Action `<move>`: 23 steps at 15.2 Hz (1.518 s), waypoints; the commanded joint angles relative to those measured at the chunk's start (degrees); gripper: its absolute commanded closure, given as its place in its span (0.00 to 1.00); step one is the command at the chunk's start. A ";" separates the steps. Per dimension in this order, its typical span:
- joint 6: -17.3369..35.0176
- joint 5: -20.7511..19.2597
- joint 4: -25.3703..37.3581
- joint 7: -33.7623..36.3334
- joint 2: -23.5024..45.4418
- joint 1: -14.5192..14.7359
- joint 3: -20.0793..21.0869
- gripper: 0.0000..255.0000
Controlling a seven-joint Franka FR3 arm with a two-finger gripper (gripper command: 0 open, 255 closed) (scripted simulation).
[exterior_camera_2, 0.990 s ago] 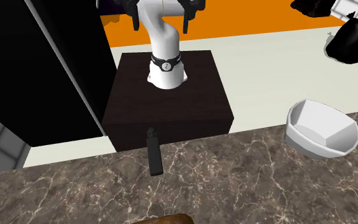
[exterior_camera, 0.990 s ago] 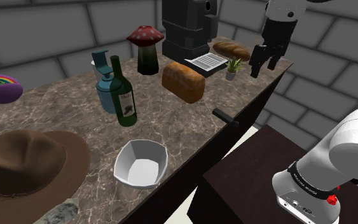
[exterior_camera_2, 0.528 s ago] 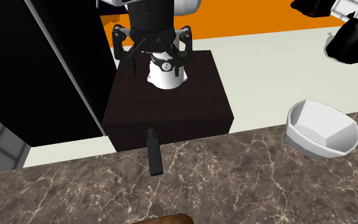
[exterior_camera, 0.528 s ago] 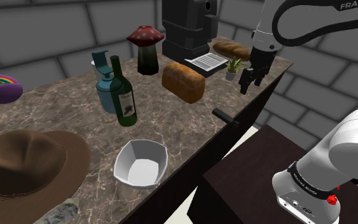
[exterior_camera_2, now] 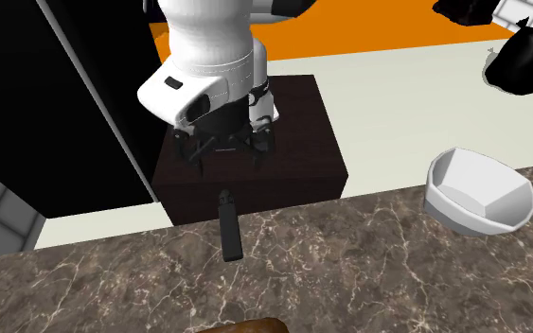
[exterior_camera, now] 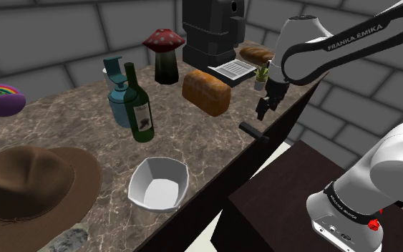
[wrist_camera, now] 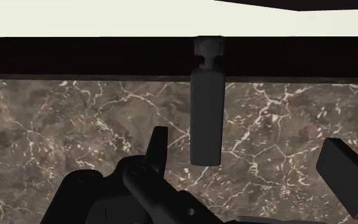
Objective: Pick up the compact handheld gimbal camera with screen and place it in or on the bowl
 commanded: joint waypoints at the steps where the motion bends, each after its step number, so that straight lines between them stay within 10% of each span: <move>1: 5.77 -0.01 -0.42 -1.61 4.70 0.11 -0.86 0.00; 6: 18.66 1.92 0.93 -6.68 17.94 0.86 -2.75 0.00; 22: 26.05 3.61 0.87 -7.89 25.30 0.96 -2.62 0.00; 23: 26.05 3.61 0.87 -7.89 25.30 0.96 -2.62 1.00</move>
